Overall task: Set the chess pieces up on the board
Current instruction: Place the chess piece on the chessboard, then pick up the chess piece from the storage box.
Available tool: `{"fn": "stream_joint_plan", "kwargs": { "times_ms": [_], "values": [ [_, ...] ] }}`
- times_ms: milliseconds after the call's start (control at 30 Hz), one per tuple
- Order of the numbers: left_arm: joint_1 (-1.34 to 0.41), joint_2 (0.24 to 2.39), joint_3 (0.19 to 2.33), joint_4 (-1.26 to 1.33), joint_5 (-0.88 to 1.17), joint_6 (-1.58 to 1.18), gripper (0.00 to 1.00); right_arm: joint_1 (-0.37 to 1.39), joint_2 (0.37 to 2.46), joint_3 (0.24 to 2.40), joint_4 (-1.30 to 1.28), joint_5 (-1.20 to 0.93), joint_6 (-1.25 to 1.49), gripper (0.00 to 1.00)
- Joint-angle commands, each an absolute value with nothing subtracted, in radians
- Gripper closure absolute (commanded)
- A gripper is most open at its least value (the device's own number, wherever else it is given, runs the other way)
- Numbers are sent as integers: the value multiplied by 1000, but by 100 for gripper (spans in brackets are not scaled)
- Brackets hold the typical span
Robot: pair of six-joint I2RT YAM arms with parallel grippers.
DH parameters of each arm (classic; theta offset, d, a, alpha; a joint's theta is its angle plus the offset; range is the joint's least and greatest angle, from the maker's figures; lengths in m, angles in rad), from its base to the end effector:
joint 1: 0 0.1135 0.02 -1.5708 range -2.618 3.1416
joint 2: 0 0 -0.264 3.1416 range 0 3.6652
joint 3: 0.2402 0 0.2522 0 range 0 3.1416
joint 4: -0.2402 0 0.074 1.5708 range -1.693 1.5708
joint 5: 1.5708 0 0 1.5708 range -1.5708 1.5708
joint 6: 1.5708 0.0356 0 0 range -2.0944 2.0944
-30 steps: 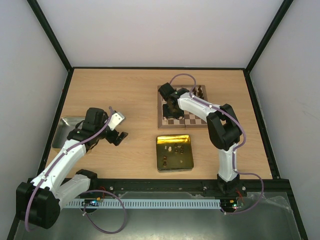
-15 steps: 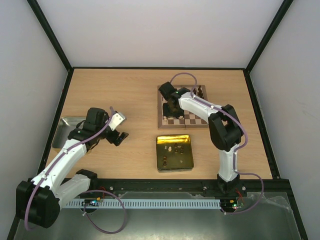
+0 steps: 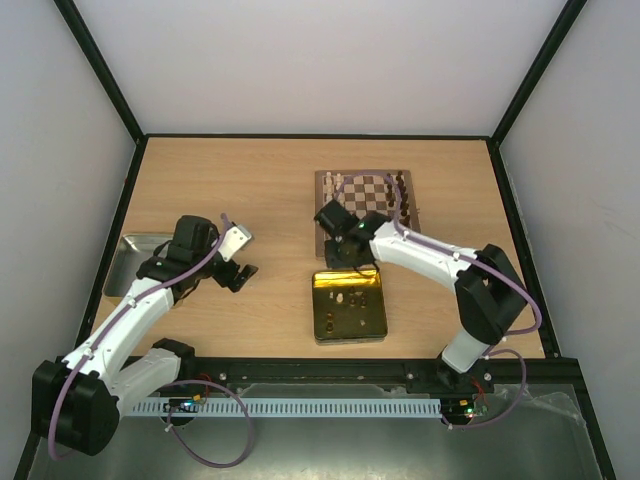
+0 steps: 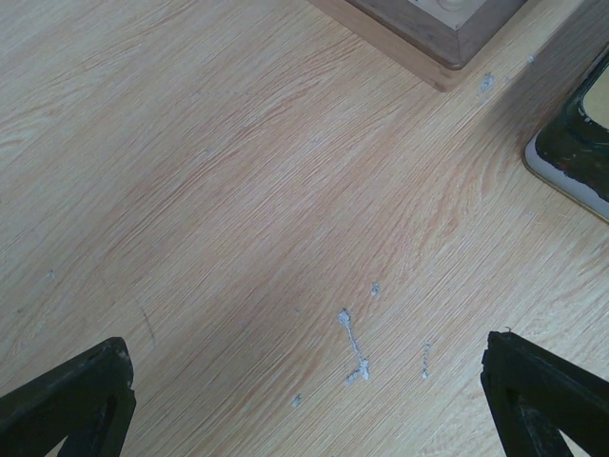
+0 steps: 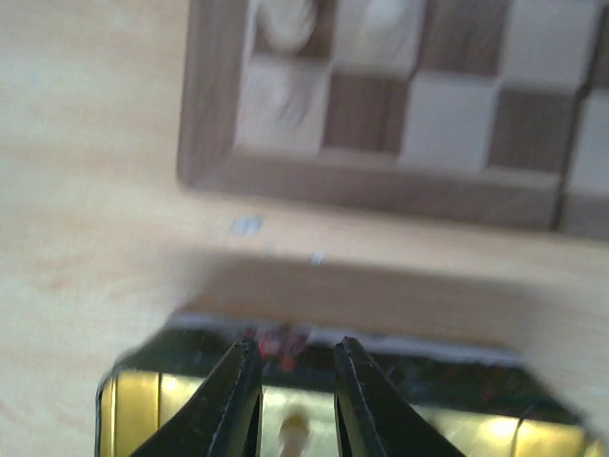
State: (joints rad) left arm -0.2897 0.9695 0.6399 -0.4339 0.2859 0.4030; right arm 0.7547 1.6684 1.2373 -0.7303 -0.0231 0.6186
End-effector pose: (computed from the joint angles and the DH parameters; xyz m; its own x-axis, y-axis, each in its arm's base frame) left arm 0.1888 -0.0667 0.2339 -0.4255 0.5195 -0.7410 0.6916 0.7148 0.1039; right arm 0.2449 0.2314 0.2279 -0.9455 -0.0933 -0.3120 -0.1759 0.9526 0.2481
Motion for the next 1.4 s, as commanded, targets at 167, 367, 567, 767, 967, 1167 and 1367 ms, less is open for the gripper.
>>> {"fn": "stream_joint_plan", "kwargs": {
  "times_ms": [167,367,567,767,967,1167,1367],
  "values": [
    [-301,974,629,-428,274,393,1,862,1589,1059,-665,-27,730,79],
    [-301,977,629,-427,268,391,1,867,1589,994,-624,-48,736,79],
    [-301,980,630,-427,267,390,1,880,1581,993,-618,-56,735,79],
    [-302,980,630,-428,267,390,1,919,1577,1007,-642,-39,741,79],
    [-301,981,630,-427,265,390,1,949,1568,994,-655,-34,754,79],
    [-304,981,630,-426,265,390,1,954,1562,966,-647,-35,763,79],
    [-304,978,630,-427,265,390,1,953,1575,964,-639,-44,761,79]
  ]
}}
